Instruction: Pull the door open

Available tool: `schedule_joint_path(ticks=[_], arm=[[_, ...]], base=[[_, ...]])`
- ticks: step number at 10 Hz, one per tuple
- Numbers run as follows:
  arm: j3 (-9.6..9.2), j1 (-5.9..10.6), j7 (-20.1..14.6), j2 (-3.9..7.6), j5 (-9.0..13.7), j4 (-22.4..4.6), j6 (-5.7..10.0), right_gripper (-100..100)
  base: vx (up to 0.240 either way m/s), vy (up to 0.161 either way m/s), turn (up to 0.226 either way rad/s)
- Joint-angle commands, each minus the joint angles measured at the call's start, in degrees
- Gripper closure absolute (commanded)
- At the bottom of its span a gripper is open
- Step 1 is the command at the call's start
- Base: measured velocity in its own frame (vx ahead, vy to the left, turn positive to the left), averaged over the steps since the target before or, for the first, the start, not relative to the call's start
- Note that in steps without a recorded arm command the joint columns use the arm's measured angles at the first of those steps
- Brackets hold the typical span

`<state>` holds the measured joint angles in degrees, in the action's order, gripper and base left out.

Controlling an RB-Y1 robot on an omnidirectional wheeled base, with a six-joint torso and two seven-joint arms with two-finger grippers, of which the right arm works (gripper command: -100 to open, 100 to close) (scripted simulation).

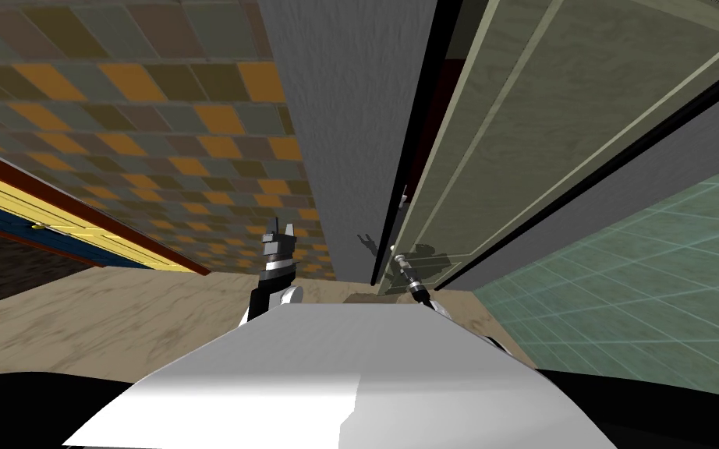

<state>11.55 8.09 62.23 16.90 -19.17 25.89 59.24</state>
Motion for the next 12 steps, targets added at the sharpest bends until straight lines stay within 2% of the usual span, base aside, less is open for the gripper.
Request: schedule_joint_path(ticks=[1, 3, 12], arm=[[-0.19, 0.0, -1.93, -0.05, 0.34, 0.06, -0.04, 100], [-0.39, -0.02, -3.94, -0.04, 0.75, 0.13, -0.12, 100], [-1.95, -0.18, -17.72, 0.09, 4.0, 0.68, -0.78, 100]], base=[[-0.015, -0.012, 0.029], [-0.014, -0.006, 0.023], [-0.03, -0.013, 0.039]])
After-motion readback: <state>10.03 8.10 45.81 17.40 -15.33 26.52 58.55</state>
